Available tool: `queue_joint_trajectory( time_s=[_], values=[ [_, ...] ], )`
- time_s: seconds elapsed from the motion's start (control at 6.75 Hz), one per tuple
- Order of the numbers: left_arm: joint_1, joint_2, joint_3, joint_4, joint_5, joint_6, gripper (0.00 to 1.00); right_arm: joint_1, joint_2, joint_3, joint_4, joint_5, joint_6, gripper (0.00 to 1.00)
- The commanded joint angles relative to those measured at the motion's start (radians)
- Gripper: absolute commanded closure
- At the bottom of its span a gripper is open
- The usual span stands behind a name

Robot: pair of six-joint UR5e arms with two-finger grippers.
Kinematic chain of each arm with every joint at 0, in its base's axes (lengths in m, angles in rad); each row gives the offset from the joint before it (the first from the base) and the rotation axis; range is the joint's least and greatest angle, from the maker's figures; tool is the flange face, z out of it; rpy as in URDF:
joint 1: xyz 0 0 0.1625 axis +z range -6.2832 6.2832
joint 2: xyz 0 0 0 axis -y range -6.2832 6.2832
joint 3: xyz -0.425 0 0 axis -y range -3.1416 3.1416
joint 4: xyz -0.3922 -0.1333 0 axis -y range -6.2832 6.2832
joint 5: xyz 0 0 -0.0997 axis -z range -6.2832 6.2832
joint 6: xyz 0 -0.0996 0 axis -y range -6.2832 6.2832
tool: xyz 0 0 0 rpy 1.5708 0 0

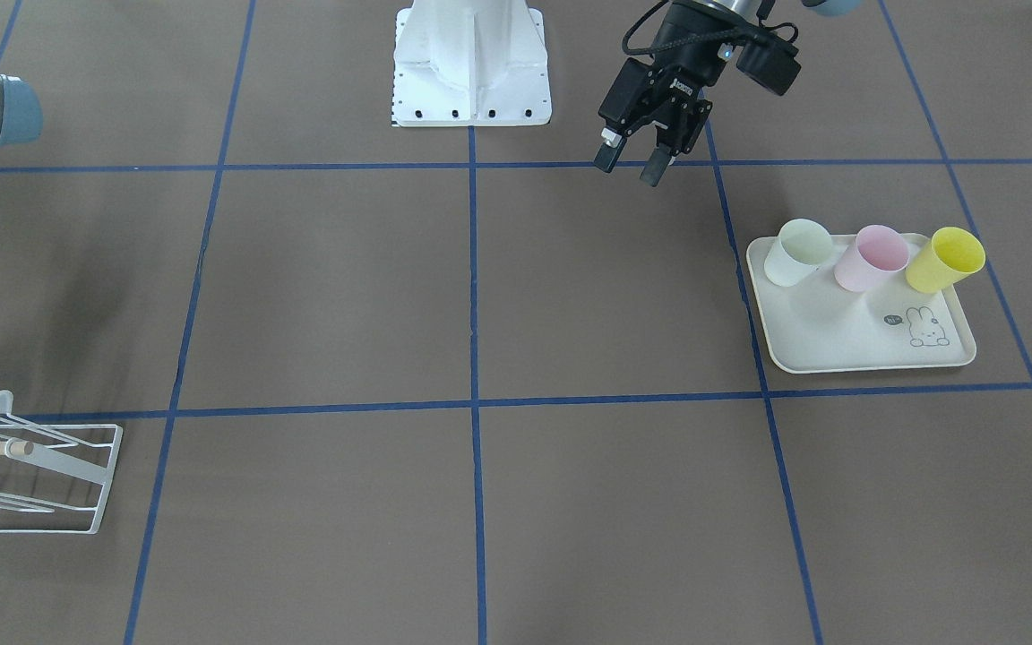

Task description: Transfer IKEA cup to right arm and place on rack

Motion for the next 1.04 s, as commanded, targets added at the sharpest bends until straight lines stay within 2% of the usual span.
queue_joint_trajectory(
  time_s=[0.0,0.74,0.89],
  values=[
    [0.0,0.0,0.003,0.0,0.0,0.0,0.0,0.0,0.005,-0.011,0.0,0.0,-0.001,1.0],
    [0.002,-0.002,0.012,0.0,-0.002,-0.002,0.0,-0.032,0.021,-0.053,0.002,-0.017,0.004,1.0],
    [0.002,-0.002,0.011,0.0,-0.002,-0.002,0.0,-0.035,0.021,-0.057,0.002,-0.018,0.004,0.55]
  ],
)
